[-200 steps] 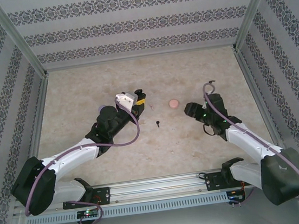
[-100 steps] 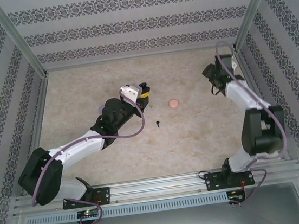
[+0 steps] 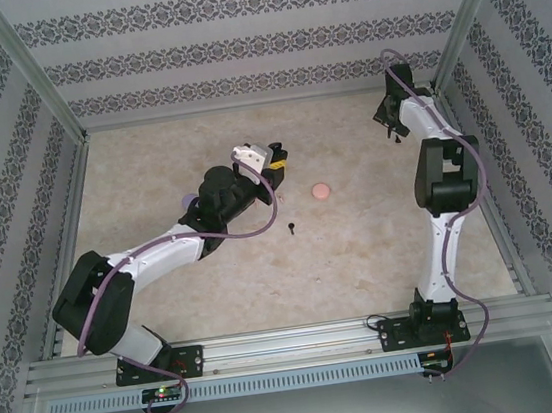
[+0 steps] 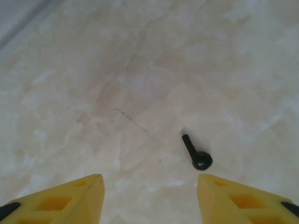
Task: Insert the wireless bluetooth earbuds into the charging case
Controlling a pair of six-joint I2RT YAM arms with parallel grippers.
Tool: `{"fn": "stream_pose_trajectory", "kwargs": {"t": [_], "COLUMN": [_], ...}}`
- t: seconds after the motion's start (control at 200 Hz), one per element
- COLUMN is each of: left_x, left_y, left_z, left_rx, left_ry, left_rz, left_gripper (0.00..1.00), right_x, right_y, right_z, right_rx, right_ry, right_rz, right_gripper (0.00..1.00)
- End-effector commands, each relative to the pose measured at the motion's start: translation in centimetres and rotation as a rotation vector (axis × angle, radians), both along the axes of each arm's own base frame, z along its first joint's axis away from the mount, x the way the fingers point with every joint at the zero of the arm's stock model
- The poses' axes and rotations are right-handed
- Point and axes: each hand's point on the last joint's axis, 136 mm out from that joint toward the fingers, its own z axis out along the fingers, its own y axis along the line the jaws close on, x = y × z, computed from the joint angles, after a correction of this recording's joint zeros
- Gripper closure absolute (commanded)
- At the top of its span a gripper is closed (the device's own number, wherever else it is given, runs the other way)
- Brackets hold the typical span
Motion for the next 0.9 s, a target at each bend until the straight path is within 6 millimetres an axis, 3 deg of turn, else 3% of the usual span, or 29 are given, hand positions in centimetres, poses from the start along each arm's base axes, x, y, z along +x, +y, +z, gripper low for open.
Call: {"fn": "stream_pose_trajectory", "kwargs": {"t": [0.0,0.175,0.42,0.575,0.669,0.894], "left_x": [0.7,0.9,1.5,2.2,2.7,3.2], "left_y": [-0.1,-0.4,-0.6,-1.0,-1.3,-1.2], "left_z": [2.6,2.5,2.3,2.4,2.5,2.3], "left_rx": [-0.073,-0.086,-0.098,-0.112,-0.119,-0.136], "left_ry": [-0.058,-0.055,-0.049,-0.053,-0.052,-0.042], "left_rz": [-0.016,-0.029,-0.035,-0.044,-0.058,-0.069], "left_gripper": [1.00,1.00,1.00,1.00,1.00,1.00], "right_x": [-1.1,-1.1,-1.1,-1.6,-1.9,-2.1], "right_y": [-1.9,-2.7,-1.7,0.5,1.7,0.9], "right_z": [-0.5,-0.8,-0.8,0.4,-0.2,-2.1], "right_rx": [-0.047,-0.027,0.043,0.155,0.255,0.193], "right_ry": [0.101,0.145,0.214,0.127,0.061,0.054], "right_rz": [0.014,0.015,0.061,-0.057,-0.160,-0.299], "right_gripper": [0.47,0.48,0.48,0.44,0.44,0.44]}}
